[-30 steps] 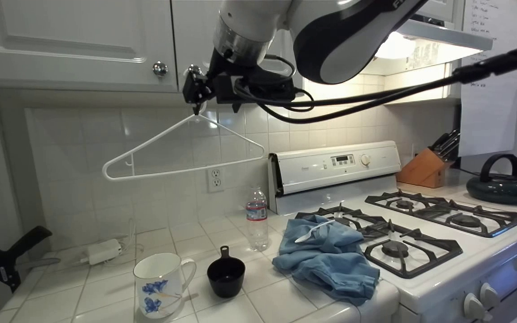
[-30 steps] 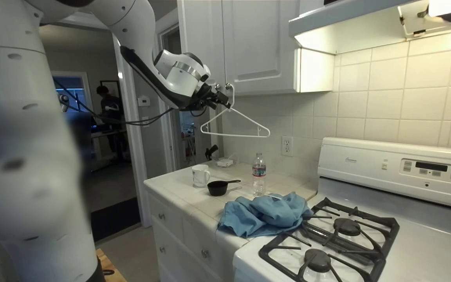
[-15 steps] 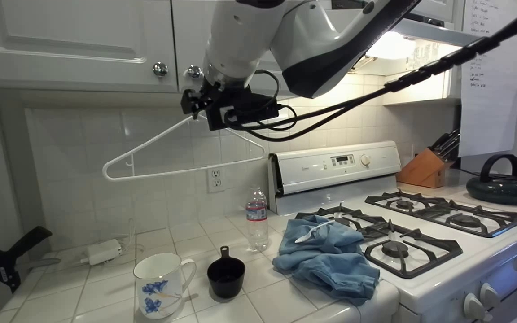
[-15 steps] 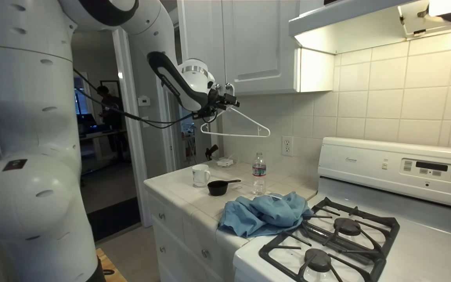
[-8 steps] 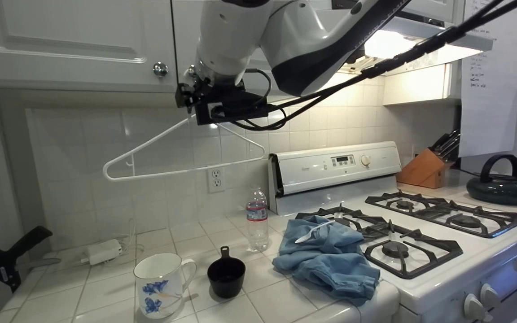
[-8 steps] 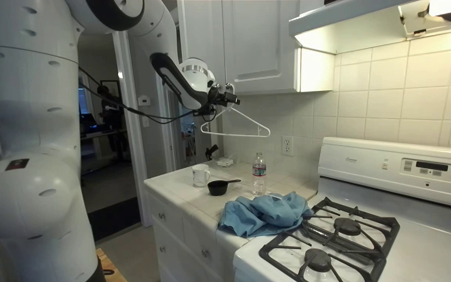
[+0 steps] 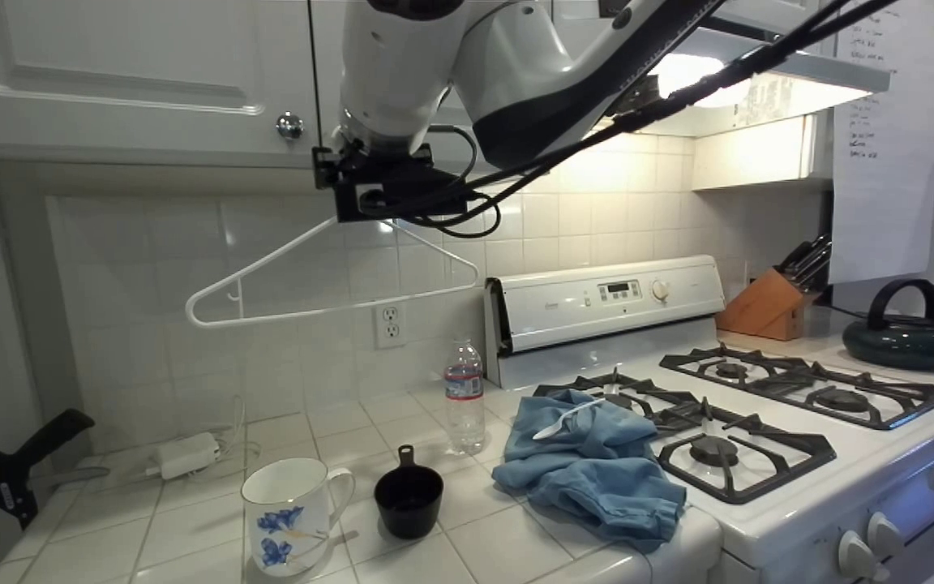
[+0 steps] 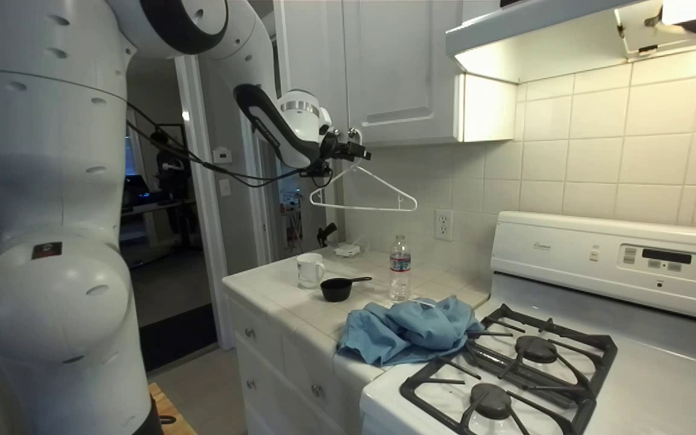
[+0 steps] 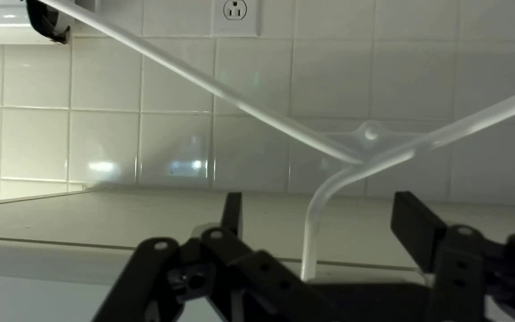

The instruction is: Put the white hanger on the stovetop.

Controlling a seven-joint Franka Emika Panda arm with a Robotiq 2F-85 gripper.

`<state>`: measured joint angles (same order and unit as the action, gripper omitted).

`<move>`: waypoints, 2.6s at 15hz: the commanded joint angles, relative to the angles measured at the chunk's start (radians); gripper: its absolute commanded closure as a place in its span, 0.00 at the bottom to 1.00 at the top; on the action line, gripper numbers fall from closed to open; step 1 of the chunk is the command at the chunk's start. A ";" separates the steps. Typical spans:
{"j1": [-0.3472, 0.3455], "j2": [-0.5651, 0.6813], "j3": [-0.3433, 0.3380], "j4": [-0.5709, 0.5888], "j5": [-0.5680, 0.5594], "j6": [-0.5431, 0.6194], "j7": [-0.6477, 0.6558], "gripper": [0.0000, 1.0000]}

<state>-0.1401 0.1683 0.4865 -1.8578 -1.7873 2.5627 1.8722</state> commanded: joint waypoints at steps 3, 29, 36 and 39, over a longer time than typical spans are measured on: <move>0.064 0.050 -0.038 0.056 -0.028 -0.039 0.057 0.60; 0.128 -0.285 -0.388 -0.210 0.419 0.144 -0.170 0.97; 0.124 -0.322 -0.536 -0.448 0.826 0.639 -0.669 0.97; 0.270 -0.319 -0.653 -0.590 0.997 0.644 -0.911 0.97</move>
<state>0.0194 -0.1185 -0.0876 -2.3104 -0.9404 3.2064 1.1538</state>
